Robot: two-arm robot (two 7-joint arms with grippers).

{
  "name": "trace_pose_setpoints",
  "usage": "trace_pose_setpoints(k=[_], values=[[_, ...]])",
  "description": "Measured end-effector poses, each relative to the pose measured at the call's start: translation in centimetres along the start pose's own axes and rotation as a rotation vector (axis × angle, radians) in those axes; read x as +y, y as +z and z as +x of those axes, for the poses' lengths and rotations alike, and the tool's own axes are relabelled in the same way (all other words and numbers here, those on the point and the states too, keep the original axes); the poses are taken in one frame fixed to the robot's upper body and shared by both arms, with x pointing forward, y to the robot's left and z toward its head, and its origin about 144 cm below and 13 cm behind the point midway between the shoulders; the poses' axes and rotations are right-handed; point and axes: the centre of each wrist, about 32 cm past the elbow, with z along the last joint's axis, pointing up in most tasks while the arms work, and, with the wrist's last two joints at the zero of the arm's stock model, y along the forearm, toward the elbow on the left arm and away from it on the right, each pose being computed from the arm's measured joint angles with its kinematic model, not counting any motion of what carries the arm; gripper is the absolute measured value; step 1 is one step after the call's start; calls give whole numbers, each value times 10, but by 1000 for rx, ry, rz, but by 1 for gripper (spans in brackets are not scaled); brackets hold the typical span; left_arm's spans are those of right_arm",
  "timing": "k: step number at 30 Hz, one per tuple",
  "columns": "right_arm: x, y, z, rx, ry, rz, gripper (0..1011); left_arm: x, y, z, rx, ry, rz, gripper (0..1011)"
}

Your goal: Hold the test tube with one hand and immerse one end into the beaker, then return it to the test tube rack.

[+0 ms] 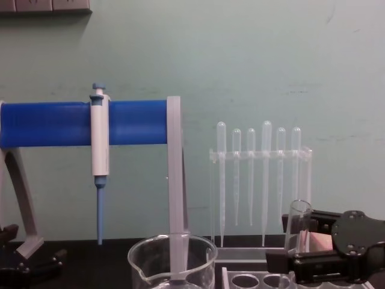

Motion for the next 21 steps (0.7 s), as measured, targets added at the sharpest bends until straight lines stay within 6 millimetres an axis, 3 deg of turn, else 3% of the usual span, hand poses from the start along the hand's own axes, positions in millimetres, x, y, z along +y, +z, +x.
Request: trace_pose_setpoints(k=[8,20,21], values=[[-1,0,0,-1,-1,1,947,0,0,0,0,0,0,1000],[-1,1,0,-1,-1,1,624,0,0,0,0,0,0,1000],[-1,1,0,-1,-1,1,554,0,0,0,0,0,0,1000]])
